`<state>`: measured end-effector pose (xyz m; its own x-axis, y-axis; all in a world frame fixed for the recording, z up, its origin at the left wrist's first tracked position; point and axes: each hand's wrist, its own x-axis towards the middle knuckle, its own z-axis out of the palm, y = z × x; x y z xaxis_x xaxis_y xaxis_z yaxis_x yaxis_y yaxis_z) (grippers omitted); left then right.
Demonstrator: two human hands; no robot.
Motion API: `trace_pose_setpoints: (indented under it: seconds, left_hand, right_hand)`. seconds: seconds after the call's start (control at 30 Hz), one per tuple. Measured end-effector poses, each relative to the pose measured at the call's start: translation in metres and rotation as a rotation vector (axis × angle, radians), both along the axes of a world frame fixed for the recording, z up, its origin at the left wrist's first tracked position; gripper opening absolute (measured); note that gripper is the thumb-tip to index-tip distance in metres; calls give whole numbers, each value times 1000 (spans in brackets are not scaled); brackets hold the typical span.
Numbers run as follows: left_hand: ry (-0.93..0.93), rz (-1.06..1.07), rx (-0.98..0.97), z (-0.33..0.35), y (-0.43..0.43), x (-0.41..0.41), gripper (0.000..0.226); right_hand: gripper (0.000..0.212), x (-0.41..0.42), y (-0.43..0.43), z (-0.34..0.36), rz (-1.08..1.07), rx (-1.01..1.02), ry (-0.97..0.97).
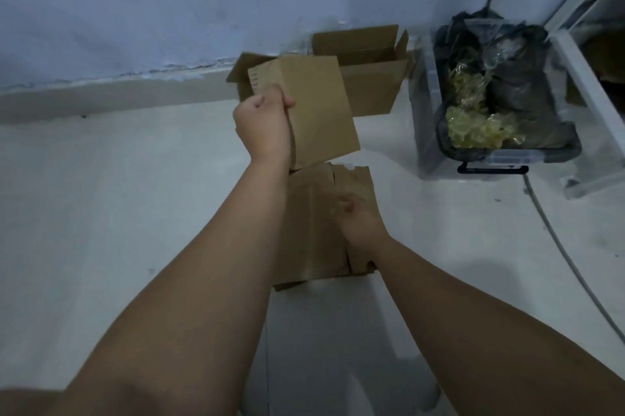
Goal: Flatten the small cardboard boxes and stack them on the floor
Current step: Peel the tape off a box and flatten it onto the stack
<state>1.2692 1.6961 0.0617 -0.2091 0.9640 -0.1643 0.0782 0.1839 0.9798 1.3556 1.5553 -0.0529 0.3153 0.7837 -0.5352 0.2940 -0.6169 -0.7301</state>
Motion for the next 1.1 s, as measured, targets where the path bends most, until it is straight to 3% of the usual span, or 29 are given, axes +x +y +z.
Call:
trace_pose_setpoints:
  seconds: [0.07,0.13,0.2,0.27,0.37,0.5,0.6,0.73,0.83,0.93,1.0,1.1]
  left_hand:
    - [-125,20,-67,7,-12,-4,38]
    - [-210,42,-128,11,-23,-8,41]
    - [-307,65,-187,12,-33,-12,43]
    - [-467,44,-259,11,-45,-18,44]
    - [-702,-28,-357,9,-61,-25,48]
    - [-853,-25,-436,5,-84,-29,44]
    - [-580,42,-472,-4,-96,-32,44]
    - [114,269,-428,-26,-101,-40,29]
    - [130,218,-326,-26,-100,-41,31]
    - [159,12,-276,-26,-96,-38,54]
    - [165,-35,-329,-30,-93,-40,61]
    - [84,-10,-447,-41,-93,-47,54]
  right_hand:
    - [36,0,6,28,-472,26,422]
    - [60,3,7,53,-783,76,950]
    - [73,8,3,69,-874,173,1236]
    - [76,7,-3,87,-774,244,1285]
    - [77,4,-9,101,-607,318,1167]
    - [82,7,-21,102,-640,325,899]
    - [92,15,-29,97,-564,307,722]
    - [121,24,-34,85,-303,272,185]
    - [126,22,-39,76,-115,259,24]
    - [121,17,-44,64,21,245,-28]
    - [118,16,-45,57,59,236,-56]
    - [113,16,-48,46,100,235,-114]
